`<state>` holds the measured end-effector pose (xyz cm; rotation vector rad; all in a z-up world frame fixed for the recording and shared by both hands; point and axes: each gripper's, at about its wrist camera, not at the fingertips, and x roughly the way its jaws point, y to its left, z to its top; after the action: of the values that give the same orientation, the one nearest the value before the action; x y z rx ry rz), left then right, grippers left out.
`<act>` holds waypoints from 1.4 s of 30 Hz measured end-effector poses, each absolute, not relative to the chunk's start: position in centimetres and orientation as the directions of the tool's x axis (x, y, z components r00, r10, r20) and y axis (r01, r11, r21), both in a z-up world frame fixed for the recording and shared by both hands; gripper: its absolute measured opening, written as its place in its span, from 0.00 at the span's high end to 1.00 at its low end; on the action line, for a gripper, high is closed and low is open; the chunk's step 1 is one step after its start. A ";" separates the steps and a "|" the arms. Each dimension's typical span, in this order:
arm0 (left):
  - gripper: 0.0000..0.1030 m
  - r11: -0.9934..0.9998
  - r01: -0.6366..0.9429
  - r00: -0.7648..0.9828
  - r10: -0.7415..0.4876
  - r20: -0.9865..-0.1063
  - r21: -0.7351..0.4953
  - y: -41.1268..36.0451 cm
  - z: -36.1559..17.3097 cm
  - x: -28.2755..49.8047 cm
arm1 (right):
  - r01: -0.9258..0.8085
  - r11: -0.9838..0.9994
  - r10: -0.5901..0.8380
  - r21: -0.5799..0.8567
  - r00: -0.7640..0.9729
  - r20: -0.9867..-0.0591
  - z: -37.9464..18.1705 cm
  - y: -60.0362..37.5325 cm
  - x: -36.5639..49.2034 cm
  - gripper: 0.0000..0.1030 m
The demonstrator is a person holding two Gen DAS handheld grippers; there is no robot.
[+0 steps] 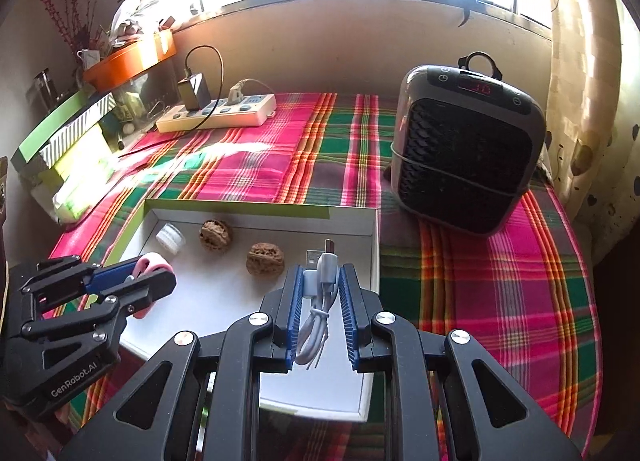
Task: Organize objects
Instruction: 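Carry the clip and USB cable over the white tray with both grippers, then lower the clip and cable into the tray and open both grippers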
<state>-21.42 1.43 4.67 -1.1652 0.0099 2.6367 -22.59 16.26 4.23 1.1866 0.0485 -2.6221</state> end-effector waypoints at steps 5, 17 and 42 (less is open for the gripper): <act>0.85 -0.959 -0.257 -0.614 0.256 -0.746 -0.118 2.2 3.9 -23.2 | 0.266 -0.961 -0.222 0.069 -0.604 -0.765 3.3 15.7 -24.6 0.81; 0.85 -0.959 -0.266 -0.589 0.243 -0.771 -0.099 3.1 2.6 -25.2 | 0.279 -0.957 -0.231 0.081 -0.559 -0.797 1.5 15.3 -27.2 0.81; 0.85 -0.960 -0.262 -0.559 0.236 -0.795 -0.101 3.5 1.2 -26.5 | 0.278 -0.958 -0.224 0.078 -0.545 -0.808 0.7 15.1 -27.9 0.81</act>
<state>-26.47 3.55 1.25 -1.2942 0.0410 2.5487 -27.86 15.13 0.72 1.3125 0.0853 -2.5343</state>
